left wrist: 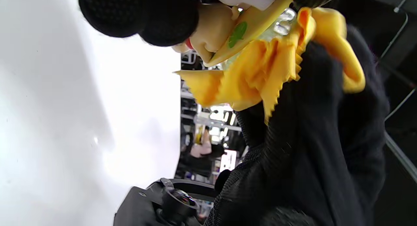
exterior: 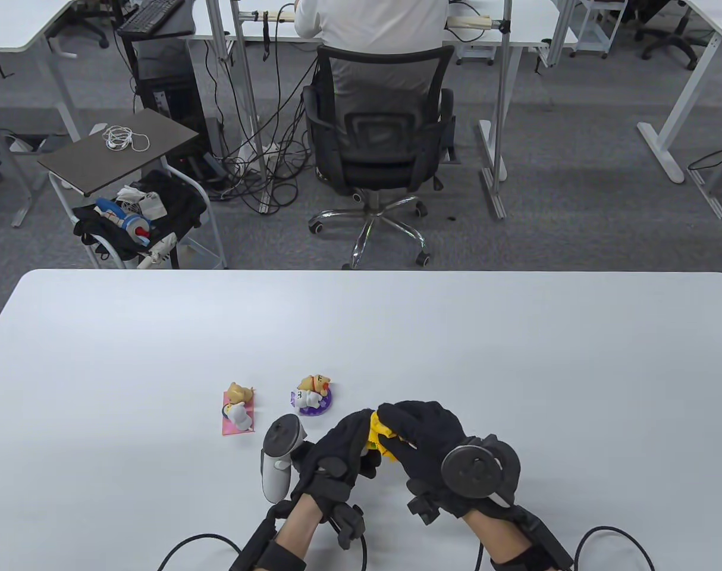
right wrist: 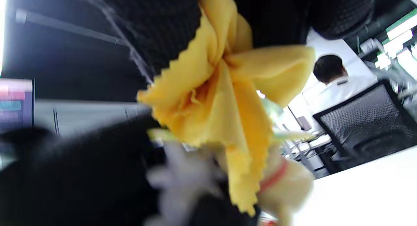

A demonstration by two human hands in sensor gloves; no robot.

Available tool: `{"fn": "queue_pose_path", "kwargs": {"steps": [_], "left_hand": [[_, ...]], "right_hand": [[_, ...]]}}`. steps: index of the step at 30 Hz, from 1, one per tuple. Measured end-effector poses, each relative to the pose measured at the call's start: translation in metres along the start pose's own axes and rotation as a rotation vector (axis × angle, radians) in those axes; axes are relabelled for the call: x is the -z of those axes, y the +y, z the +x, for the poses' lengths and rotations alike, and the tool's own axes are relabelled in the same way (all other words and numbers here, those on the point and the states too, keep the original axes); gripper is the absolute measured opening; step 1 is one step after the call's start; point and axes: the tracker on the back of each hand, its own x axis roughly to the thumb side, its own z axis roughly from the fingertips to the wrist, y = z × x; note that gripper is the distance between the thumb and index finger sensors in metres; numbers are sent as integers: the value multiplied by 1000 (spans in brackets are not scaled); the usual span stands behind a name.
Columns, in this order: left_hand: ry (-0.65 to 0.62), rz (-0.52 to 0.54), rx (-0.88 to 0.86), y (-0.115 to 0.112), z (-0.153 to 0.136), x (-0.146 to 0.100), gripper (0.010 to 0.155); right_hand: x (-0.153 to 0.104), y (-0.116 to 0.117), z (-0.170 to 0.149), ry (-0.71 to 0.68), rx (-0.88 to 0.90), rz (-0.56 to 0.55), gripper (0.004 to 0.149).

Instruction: Dust the small ornaments

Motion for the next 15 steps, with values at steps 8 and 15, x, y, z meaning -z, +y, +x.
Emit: {"fn": "queue_pose_path", "kwargs": {"steps": [8, 15], "left_hand": [[50, -12, -201, -3, -12, 1, 63], [-24, -25, -621, 3, -20, 0, 64]], "right_hand": [[0, -3, 8, -82, -74, -33, 50], [1, -2, 2, -40, -128, -11, 49]]}}
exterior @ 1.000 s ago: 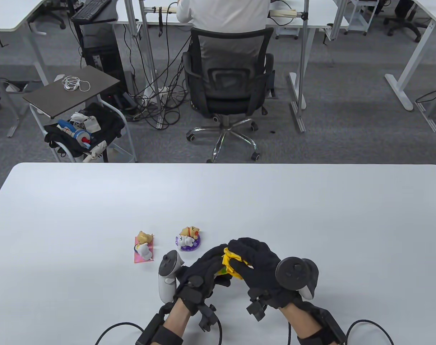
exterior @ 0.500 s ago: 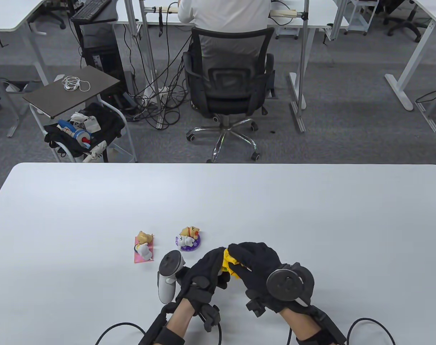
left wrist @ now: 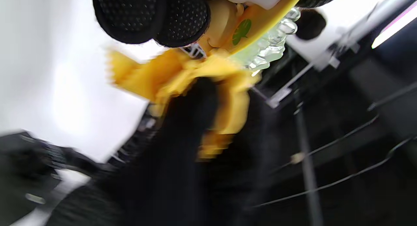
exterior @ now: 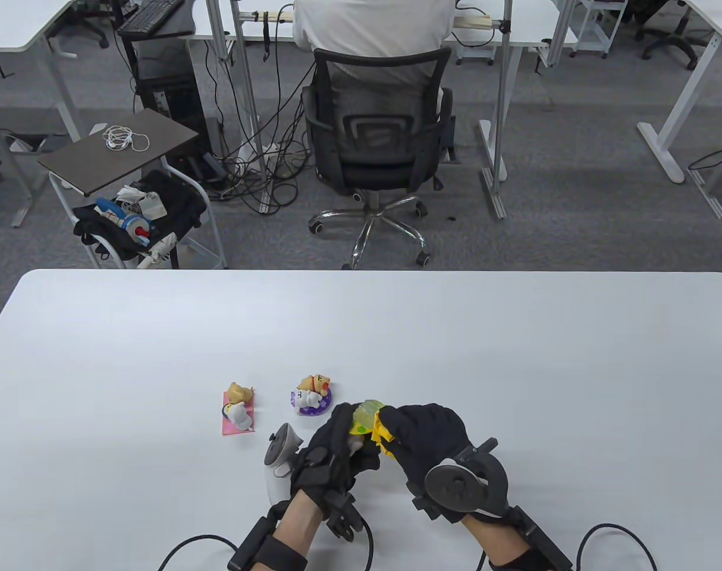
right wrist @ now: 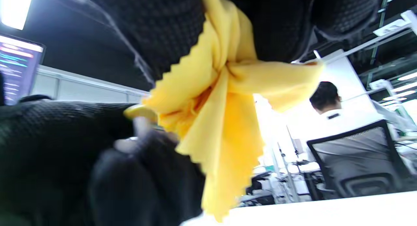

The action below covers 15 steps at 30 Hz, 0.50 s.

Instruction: Dust the small ornaments

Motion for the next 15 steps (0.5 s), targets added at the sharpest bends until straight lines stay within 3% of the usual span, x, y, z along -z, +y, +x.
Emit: {"fn": "queue_pose_path", "kwargs": {"steps": [5, 12, 15], "left_hand": [[41, -26, -20, -6, -7, -1, 65], [84, -62, -115, -11, -19, 0, 65], [56, -67, -116, -11, -18, 1, 65]], "right_hand": [[3, 0, -3, 83, 292, -33, 50], [0, -1, -22, 133, 195, -30, 50], [0, -2, -16, 122, 266, -47, 50]]}}
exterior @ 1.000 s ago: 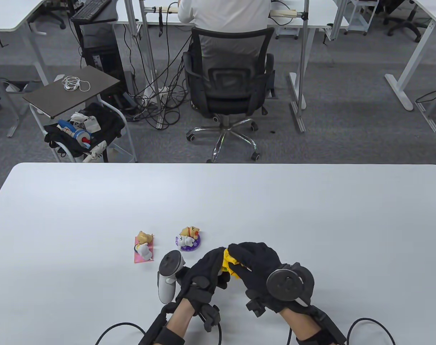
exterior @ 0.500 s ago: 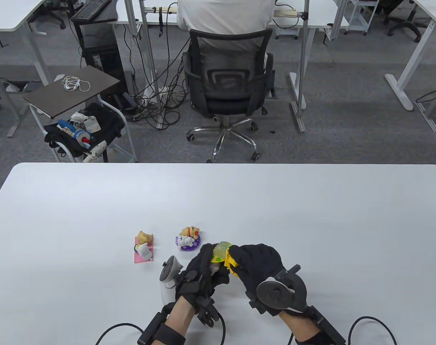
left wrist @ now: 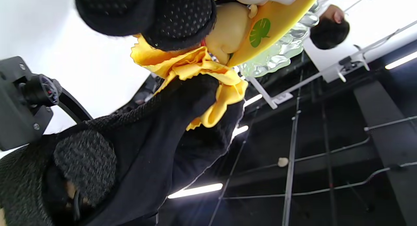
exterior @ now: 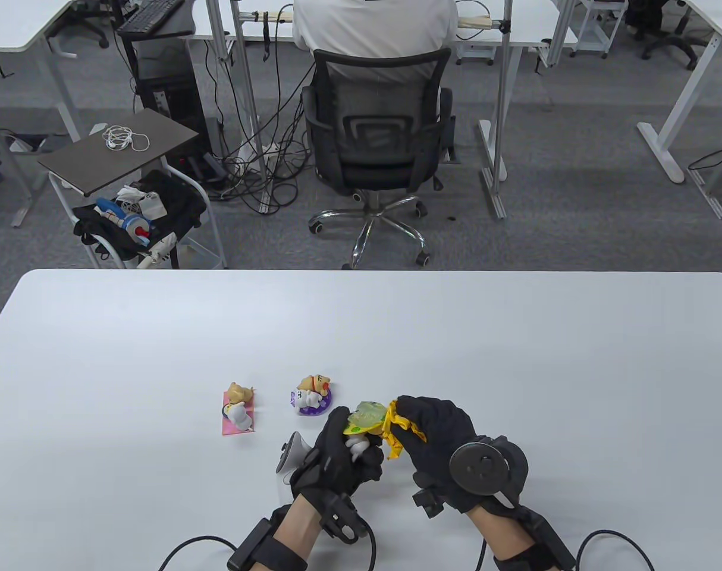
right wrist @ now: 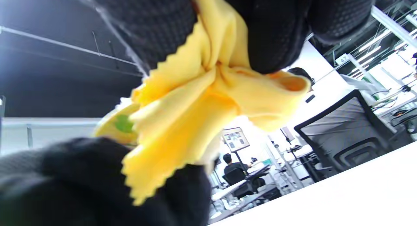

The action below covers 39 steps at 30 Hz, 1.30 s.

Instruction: Dust the small ornaments

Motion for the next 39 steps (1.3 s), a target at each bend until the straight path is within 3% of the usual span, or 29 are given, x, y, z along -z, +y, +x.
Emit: {"fn": "queue_pose_path", "kwargs": {"steps": [5, 9, 12, 15, 17, 22, 24, 27, 31, 34, 35, 39], "left_hand": [[47, -25, -87, 0, -4, -3, 64], [45, 5, -27, 3, -4, -2, 64], [24, -17, -30, 3, -3, 1, 64], [0, -20, 76, 4, 4, 1, 64], [-27, -51, 8, 2, 6, -1, 63], [-72, -74, 48, 6, 16, -1, 62], [-89, -76, 129, 7, 19, 0, 61], [-86, -114, 218, 7, 17, 2, 58], [-102, -126, 130, 11, 14, 3, 53], [-68, -106, 155, 14, 14, 4, 51], [-70, -92, 153, 15, 13, 3, 53], [12, -42, 144, 17, 10, 3, 85]], "right_hand": [[-1, 9, 3, -1, 33, 42, 50], [-2, 10, -8, 27, 1, 58, 50], [0, 5, -1, 10, 14, 45, 50], [0, 3, 6, 1, 55, 40, 51], [1, 4, 0, 23, 59, 52, 52], [4, -4, -21, 140, 93, 47, 57], [5, -4, -21, 192, 227, 52, 60], [4, 7, -23, 266, 410, 121, 55], [-1, 16, -38, 404, 605, 174, 53], [-1, 18, -43, 451, 734, 201, 51], [-1, 17, -44, 445, 725, 192, 51], [1, 12, -44, 405, 714, 147, 50]]}}
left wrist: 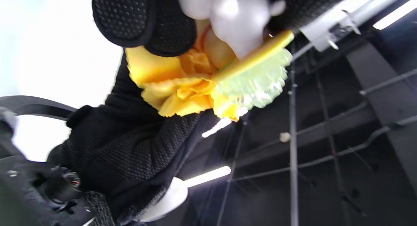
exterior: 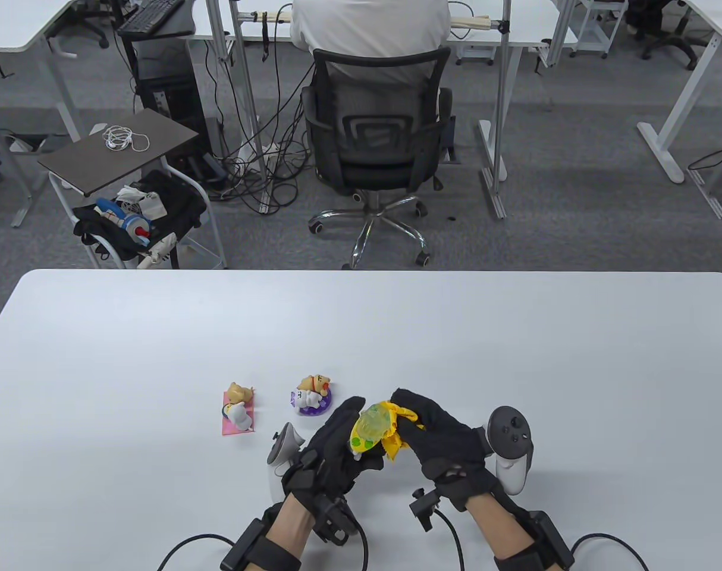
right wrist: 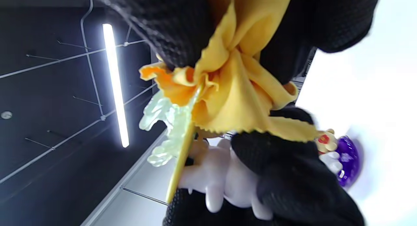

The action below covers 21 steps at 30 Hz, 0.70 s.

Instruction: Dust the small ornaments

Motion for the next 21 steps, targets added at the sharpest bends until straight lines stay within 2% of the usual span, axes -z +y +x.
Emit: {"fn": "queue_pose_path", "kwargs": {"steps": [3, 4, 6, 9, 11, 13, 15, 17, 19, 21], "left_hand": [[77, -39, -2, 0, -3, 1, 84], [103, -106, 19, -1, -4, 2, 81], [103, -160, 10, -2, -3, 4, 78], [24, -74, 72, 0, 1, 3, 68], [-2, -39, 144, 3, 4, 2, 62], [10, 37, 208, 7, 7, 0, 58], [32, 104, 295, 8, 8, -3, 57], [29, 118, 323, 7, 8, -3, 59], [16, 114, 306, 6, 9, -2, 60], [-4, 118, 293, 6, 10, -4, 61]], "right_hand": [[0, 0, 2, -33, 14, 8, 50], [0, 0, 3, -52, 8, 17, 50], [1, 0, 6, -77, -12, 18, 49], [3, -4, 12, -105, -115, 28, 47], [1, -9, 19, -144, -209, -59, 49], [-1, -14, 27, -178, -209, -94, 52], [-2, -12, 32, -183, -146, -63, 58], [-1, -5, 31, -168, -136, -6, 60], [0, 2, 25, -143, -191, 47, 59], [0, 6, 15, -84, -291, 51, 53]]}}
